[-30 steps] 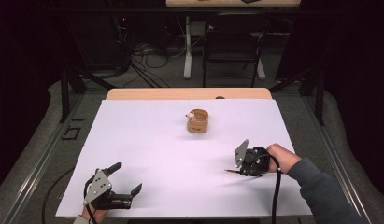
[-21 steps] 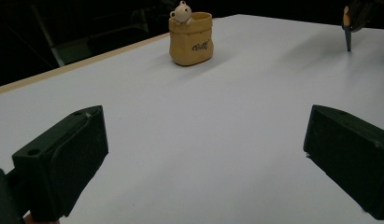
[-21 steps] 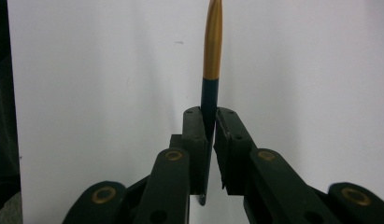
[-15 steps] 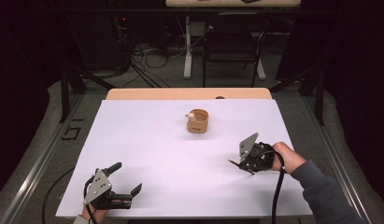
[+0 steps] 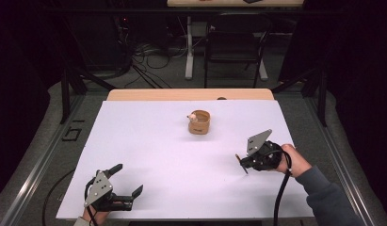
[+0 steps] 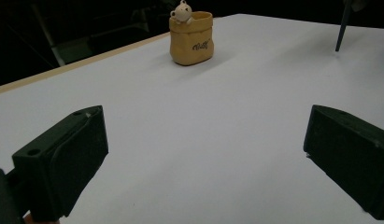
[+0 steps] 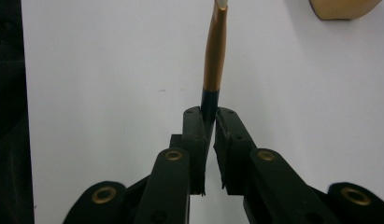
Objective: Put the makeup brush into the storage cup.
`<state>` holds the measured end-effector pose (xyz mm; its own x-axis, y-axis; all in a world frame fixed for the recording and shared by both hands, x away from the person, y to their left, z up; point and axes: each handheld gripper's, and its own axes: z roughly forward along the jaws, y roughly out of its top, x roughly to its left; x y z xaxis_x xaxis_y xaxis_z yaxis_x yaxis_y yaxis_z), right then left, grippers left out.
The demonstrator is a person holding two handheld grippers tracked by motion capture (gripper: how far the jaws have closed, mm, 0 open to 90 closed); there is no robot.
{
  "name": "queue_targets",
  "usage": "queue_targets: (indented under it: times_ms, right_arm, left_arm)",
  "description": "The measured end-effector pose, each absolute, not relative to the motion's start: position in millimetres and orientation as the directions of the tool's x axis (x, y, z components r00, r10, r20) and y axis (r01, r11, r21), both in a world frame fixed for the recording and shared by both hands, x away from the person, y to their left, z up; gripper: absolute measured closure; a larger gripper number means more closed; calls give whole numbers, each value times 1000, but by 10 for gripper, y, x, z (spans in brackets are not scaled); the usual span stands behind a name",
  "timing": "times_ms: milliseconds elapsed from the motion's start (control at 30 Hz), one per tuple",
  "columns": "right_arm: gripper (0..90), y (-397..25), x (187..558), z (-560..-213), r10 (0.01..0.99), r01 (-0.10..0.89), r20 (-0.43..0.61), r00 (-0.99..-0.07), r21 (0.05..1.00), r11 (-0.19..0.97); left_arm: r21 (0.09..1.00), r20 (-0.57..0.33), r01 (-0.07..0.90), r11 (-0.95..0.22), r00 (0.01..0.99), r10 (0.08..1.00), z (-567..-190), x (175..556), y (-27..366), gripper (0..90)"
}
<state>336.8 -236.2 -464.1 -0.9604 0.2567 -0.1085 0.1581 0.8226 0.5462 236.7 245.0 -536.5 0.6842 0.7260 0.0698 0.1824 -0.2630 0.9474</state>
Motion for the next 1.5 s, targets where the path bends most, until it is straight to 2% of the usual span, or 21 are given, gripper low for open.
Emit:
queue_targets:
  times_ms: [33,300,867,1500]
  right_arm:
    - [831,-2370,3364,-4620,259,167,-103,-960,531,831]
    - [832,-2413,3386,-4620,301,184,-88,-950,623,760]
    - [831,-2456,3395,-4621,411,221,-78,-908,744,630]
    - [832,-2410,3471,-4651,523,256,-70,-849,812,525]
  left_arm:
    - [947,71,181,-264,684,726,-5365,2368,2451,0]
    - [947,72,182,-265,685,725,-5366,2372,2453,0]
    - [947,72,182,-265,683,727,-5365,2369,2453,0]
    - [946,76,180,-269,685,724,-5367,2372,2450,0]
